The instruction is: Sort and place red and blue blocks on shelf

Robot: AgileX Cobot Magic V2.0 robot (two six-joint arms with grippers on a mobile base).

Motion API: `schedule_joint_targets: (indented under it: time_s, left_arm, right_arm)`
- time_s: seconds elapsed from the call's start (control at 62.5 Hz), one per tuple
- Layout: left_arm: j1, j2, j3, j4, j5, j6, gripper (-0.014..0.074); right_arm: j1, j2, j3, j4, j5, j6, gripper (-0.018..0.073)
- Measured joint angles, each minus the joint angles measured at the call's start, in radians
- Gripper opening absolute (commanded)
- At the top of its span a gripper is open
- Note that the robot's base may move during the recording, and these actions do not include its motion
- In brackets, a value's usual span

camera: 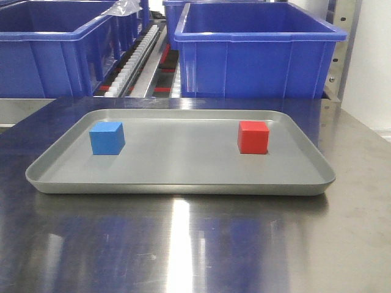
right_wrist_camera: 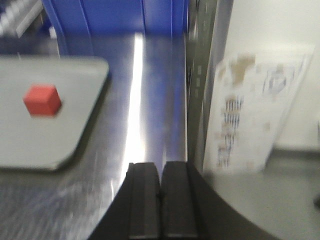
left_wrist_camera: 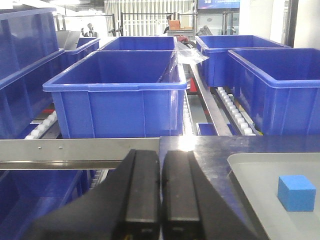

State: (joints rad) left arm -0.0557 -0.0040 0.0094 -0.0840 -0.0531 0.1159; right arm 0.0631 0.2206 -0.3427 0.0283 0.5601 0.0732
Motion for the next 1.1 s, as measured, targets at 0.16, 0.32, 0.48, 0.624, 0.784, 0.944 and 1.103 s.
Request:
schedule_joint_targets:
  time_s: [0.16, 0.32, 0.48, 0.624, 0.784, 0.944, 1.103]
  left_arm:
    - [0.0, 0.0, 0.0, 0.0, 0.0, 0.0, 0.0125]
    - [0.0, 0.0, 0.0, 0.0, 0.0, 0.0, 0.0125]
    - [0.0, 0.0, 0.0, 0.0, 0.0, 0.0, 0.0125]
    - [0.0, 0.0, 0.0, 0.0, 0.0, 0.0, 0.0125]
    - [0.0, 0.0, 0.0, 0.0, 0.0, 0.0, 0.0125]
    - [0.0, 0.0, 0.0, 0.0, 0.0, 0.0, 0.0125]
    - [0.0, 0.0, 0.0, 0.0, 0.0, 0.0, 0.0125]
  right_arm:
    - [0.0, 0.221, -0.091, 0.021, 0.054, 0.0, 0.005]
    - [0.015, 0.448, -0.178, 0.061, 0.076, -0.004, 0.005]
    - [0.083, 0.705, -0.274, 0.064, 0.07, -0.006, 0.005]
    - [0.167, 0.9, -0.391, 0.045, 0.068, 0.054, 0.0053]
    - [0.244, 1.089, -0.541, 0.002, 0.1, 0.2, 0.0074]
    - [0.3, 1.289, -0.718, -0.028, 0.24, 0.311, 0.033]
    - [0.353, 1.462, -0.909, -0.072, 0.373, 0.355, 0.0617]
